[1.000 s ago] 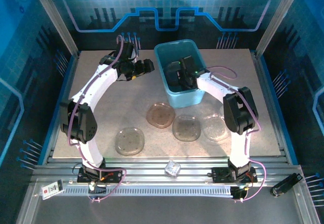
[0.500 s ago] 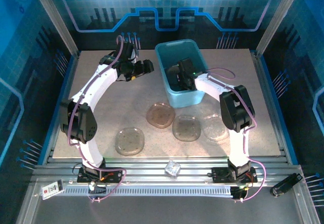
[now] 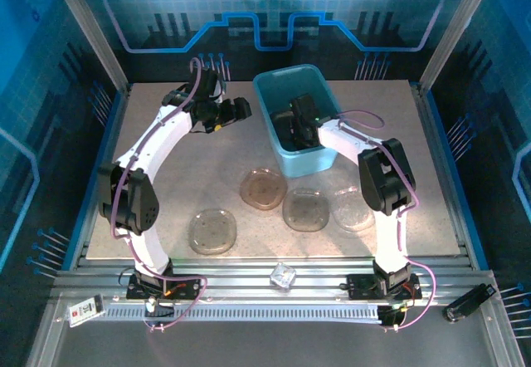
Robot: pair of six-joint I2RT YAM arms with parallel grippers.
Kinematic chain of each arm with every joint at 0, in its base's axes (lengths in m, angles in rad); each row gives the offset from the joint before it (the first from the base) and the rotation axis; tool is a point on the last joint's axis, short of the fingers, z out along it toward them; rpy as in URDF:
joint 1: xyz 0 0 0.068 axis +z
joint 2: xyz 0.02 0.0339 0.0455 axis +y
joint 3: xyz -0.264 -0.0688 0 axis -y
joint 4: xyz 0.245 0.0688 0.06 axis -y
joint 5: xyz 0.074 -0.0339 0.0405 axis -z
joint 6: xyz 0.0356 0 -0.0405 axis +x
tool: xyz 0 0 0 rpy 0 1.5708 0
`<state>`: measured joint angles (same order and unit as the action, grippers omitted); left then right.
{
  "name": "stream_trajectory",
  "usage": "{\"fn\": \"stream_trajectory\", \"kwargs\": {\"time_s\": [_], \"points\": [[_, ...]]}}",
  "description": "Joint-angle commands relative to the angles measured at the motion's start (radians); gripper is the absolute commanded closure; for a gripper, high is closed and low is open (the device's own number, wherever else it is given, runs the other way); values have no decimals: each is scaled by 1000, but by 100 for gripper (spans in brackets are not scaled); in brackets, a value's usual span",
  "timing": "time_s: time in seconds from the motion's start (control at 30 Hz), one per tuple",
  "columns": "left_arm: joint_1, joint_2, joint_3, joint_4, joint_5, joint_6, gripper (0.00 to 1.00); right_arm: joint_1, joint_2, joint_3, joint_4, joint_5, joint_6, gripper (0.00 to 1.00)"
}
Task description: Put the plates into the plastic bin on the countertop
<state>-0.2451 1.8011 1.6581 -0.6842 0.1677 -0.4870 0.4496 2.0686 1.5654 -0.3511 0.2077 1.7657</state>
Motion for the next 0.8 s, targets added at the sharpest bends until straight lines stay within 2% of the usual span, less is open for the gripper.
{"fn": "stream_trajectory", "kwargs": {"time_s": [0.0, 0.37, 0.43, 0.77], "points": [[9, -6, -18, -18, -17, 25, 9, -8, 20, 24, -51, 12, 12, 57], [13, -44, -42, -10, -24, 24, 9, 1, -24, 24, -46, 35, -28, 31], [15, -57, -50, -8, -26, 25, 9, 4, -35, 24, -46, 47, -42, 23], [17, -87, -69, 3, -24, 25, 9, 23, -110, 21, -26, 82, -147, 8]]}}
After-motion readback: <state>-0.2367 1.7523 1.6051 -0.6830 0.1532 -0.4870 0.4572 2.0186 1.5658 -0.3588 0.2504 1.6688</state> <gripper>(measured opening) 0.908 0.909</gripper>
